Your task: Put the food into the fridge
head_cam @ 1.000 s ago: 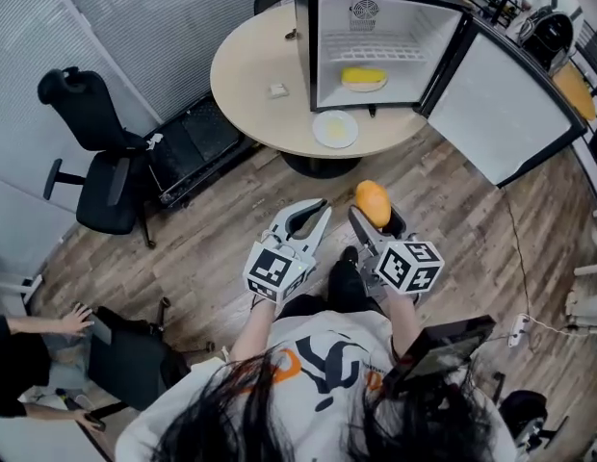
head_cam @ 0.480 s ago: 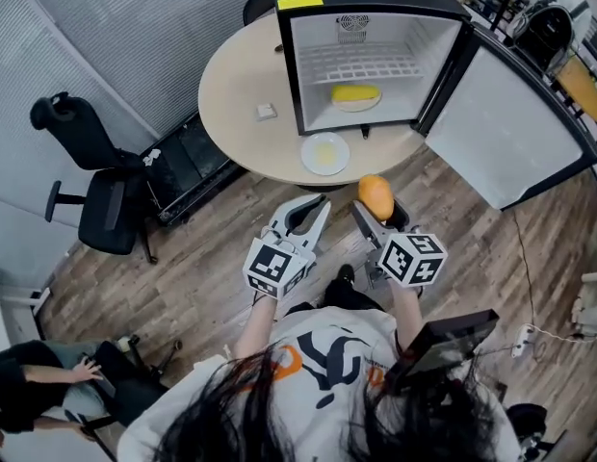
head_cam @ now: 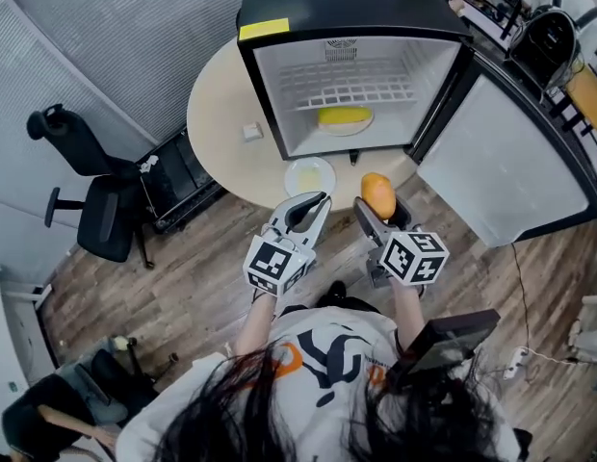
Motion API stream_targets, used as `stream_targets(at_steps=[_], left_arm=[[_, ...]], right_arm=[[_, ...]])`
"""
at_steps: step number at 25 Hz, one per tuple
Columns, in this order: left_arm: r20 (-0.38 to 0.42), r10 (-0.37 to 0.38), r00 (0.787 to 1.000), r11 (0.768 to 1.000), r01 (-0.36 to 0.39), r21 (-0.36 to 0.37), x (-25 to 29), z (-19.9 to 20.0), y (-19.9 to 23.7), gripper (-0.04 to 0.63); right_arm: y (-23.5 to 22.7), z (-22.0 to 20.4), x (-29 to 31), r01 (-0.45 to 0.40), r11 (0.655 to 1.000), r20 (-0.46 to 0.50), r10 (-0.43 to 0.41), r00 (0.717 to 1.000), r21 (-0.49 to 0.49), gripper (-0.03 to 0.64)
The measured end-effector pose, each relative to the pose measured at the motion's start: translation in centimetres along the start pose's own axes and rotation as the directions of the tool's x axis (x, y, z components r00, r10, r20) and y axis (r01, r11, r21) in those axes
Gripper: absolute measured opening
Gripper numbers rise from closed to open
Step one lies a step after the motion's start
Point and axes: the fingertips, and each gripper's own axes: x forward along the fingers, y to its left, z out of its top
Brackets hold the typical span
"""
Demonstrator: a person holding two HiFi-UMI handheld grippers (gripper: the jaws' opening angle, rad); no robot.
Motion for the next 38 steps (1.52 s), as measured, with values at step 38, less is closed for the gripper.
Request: stream_targets(at_steps=[38], left_arm=[[-0.032,-0.133,0.991,0.991,0.134,0.016,10.5,0.6,9.2,0.023]], right_arm=[[-6.5,11.1,12.4,0.099,0.993,0.067,-0.094,0.993,-0.068,0.344]])
